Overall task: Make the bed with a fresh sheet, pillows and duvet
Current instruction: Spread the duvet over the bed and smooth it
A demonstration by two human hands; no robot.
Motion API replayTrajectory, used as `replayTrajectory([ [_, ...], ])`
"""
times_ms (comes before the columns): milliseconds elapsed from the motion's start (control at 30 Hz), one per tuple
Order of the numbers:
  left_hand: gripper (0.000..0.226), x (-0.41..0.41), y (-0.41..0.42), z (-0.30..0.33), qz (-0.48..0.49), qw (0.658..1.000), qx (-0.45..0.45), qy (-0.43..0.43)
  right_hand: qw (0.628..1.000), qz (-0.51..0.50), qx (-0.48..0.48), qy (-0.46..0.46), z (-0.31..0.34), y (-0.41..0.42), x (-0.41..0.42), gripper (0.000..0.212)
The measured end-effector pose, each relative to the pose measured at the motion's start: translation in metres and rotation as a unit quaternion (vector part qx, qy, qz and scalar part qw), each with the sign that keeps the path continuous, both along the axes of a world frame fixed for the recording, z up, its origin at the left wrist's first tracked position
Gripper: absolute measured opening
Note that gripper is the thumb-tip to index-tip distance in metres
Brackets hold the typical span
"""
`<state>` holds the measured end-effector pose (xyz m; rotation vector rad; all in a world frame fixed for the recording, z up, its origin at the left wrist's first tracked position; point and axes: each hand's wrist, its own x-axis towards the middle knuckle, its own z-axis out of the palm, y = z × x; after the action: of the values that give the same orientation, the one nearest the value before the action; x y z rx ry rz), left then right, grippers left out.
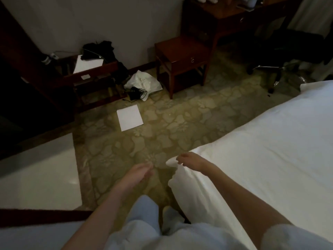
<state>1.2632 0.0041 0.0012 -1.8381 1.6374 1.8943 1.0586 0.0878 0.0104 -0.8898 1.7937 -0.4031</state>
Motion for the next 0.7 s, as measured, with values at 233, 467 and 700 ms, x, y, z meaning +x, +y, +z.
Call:
replayTrajectory([
  [233,0.026,-0.062,-0.159,-0.035,-0.048,0.998,0.024,-0.036,0.997,-0.065,-0.030,0.005,-0.004,-0.155,-0.082,0.033],
  [467,0.021,-0.199,-0.314,-0.008,-0.176,0.984,0.008,0.006,0.962,-0.270,-0.032,-0.006,-0.014,-0.234,-0.151,0.036],
  [700,0.016,-0.362,-0.394,-0.005,-0.300,0.954,0.006,0.013,0.916,-0.397,0.045,-0.007,-0.044,-0.244,-0.202,0.021],
])
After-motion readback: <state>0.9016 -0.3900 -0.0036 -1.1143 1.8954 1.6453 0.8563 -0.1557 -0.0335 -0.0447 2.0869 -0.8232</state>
